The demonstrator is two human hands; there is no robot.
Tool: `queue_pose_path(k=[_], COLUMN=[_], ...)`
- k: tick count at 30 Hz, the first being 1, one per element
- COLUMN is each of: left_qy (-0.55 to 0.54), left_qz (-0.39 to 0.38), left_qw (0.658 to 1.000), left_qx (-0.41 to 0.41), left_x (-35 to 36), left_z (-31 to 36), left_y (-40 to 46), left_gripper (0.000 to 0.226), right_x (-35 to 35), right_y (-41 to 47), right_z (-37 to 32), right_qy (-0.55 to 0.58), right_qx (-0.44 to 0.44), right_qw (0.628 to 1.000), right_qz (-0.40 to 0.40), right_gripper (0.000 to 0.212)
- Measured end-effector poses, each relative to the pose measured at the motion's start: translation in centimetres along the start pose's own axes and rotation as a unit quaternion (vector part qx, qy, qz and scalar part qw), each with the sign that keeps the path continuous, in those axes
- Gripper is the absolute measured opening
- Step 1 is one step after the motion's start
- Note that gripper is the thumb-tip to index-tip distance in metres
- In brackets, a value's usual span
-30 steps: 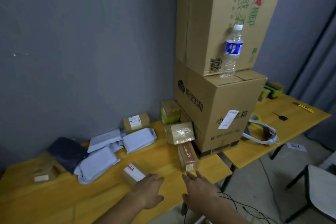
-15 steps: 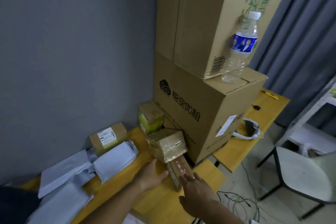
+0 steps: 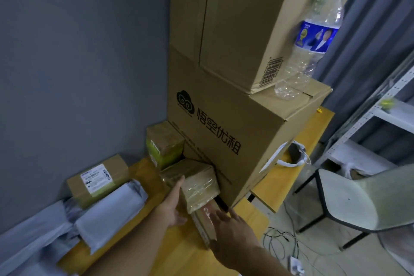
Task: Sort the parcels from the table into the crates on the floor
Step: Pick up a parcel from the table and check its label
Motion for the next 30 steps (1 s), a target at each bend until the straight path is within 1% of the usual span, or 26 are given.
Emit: queue_pose_path(k=[1, 3, 5, 7, 10, 14, 15, 17, 20, 23, 25, 27, 30], left_qy=[-0.031, -0.096, -0.111, -0.088, -0.059, -0.005, 0.004, 0.029, 0.052, 0.099, 0.140, 0.162, 0.198], left_qz=[-0.026, -0.068, -0.085, -0.078, -0.047, -0.005, 0.006, 0.022, 0.075, 0.129, 0.168, 0.219, 0.223], left_qw=[0.999, 0.993, 0.990, 0.993, 0.995, 0.993, 0.991, 0.983, 0.957, 0.928, 0.896, 0.860, 0.816], left_qx=[-0.008, -0.012, 0.007, 0.027, 0.064, 0.114, 0.134, 0.178, 0.275, 0.335, 0.387, 0.431, 0.495], left_x=[0.3, 0.8, 1.0, 1.0, 0.2, -1.8, -2.5, -3.3, -4.4, -4.5, -4.0, -3.0, -0.7], left_z=[-0.1, -0.2, -0.3, -0.7, -1.9, -3.1, -3.5, -4.4, -5.8, -7.2, -8.5, -10.0, -12.4], left_y=[0.5, 1.2, 0.8, 0.0, -2.0, -6.3, -7.2, -9.3, -12.1, -15.3, -17.3, -18.9, -21.8], left_gripper=[0.101, 0.084, 0.068, 0.057, 0.045, 0.038, 0.038, 0.053, 0.076, 0.116, 0.139, 0.153, 0.164], right_x=[0.0, -0.2, -0.6, -1.2, -2.4, -4.8, -5.4, -6.4, -7.7, -8.8, -9.5, -9.9, -10.0], right_y=[-0.1, -0.6, -1.1, -1.6, -2.5, -4.0, -4.4, -4.9, -5.4, -6.0, -7.0, -8.4, -10.9], right_z=[0.1, 0.1, 0.1, 0.1, -0.2, -1.7, -2.2, -3.4, -5.5, -8.1, -9.8, -10.9, -10.9], right_qy=[0.005, 0.010, 0.013, 0.014, 0.028, 0.078, 0.087, 0.088, 0.116, 0.188, 0.260, 0.327, 0.421], right_qx=[0.003, 0.006, 0.014, 0.022, 0.014, 0.017, 0.020, 0.031, 0.044, 0.020, -0.001, 0.008, 0.029], right_qw=[1.000, 1.000, 1.000, 1.000, 0.999, 0.995, 0.993, 0.990, 0.981, 0.965, 0.942, 0.916, 0.864], right_qz=[-0.003, -0.006, -0.009, -0.005, 0.017, 0.064, 0.081, 0.109, 0.151, 0.183, 0.210, 0.234, 0.275], right_gripper=[0.068, 0.068, 0.068, 0.068, 0.065, 0.047, 0.046, 0.052, 0.057, 0.054, 0.051, 0.055, 0.065])
Point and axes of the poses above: each hand's wrist, its own y-axis towards the middle knuckle, its own x-axis out of the palm, z = x × y, the point moved 2 cm from there along y, towards the middle knuckle, and after that the axes turned 13 degrees about -x, right-handed, at the moved point
